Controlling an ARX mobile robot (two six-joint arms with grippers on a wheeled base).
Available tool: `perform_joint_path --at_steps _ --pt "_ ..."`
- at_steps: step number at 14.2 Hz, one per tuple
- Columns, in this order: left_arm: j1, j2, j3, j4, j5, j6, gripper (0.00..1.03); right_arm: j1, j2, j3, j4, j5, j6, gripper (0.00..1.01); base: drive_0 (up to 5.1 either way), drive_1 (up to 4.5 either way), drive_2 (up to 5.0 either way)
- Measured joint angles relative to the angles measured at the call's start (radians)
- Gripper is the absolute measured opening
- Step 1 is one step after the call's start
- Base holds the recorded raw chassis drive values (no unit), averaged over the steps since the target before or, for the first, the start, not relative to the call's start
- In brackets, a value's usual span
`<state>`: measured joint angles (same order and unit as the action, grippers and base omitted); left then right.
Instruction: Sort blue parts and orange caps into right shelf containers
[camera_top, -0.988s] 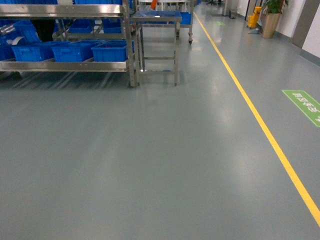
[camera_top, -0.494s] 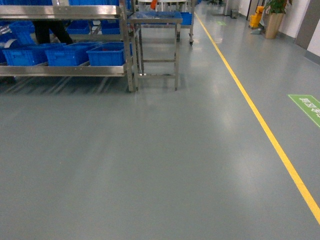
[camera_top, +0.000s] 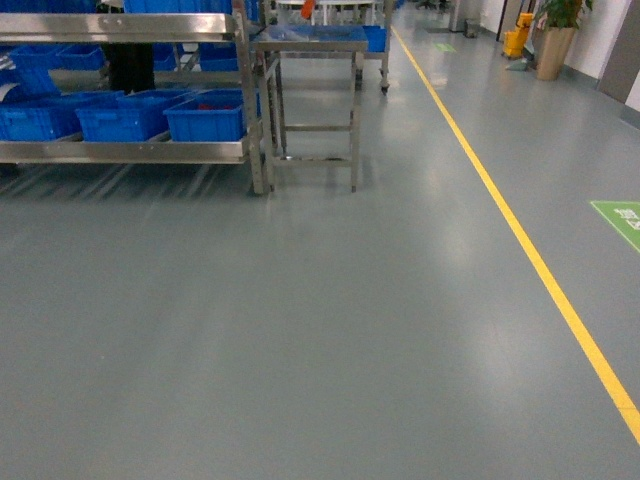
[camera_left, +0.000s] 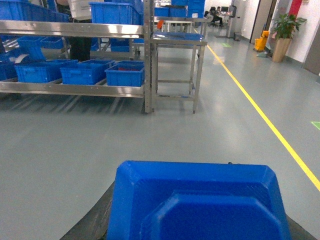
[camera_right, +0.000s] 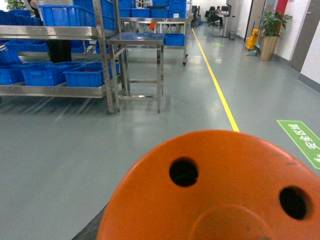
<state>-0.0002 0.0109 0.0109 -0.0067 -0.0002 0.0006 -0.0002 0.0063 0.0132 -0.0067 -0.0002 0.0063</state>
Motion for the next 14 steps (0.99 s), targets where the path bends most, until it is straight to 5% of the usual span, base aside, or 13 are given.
perform_joint_path --at_steps 14 --pt "0.0 0.0 0.0 0.0 0.0 0.0 0.42 0.0 0.0 0.0 0.001 0.0 0.0 0.44 -1.6 -1.62 -1.6"
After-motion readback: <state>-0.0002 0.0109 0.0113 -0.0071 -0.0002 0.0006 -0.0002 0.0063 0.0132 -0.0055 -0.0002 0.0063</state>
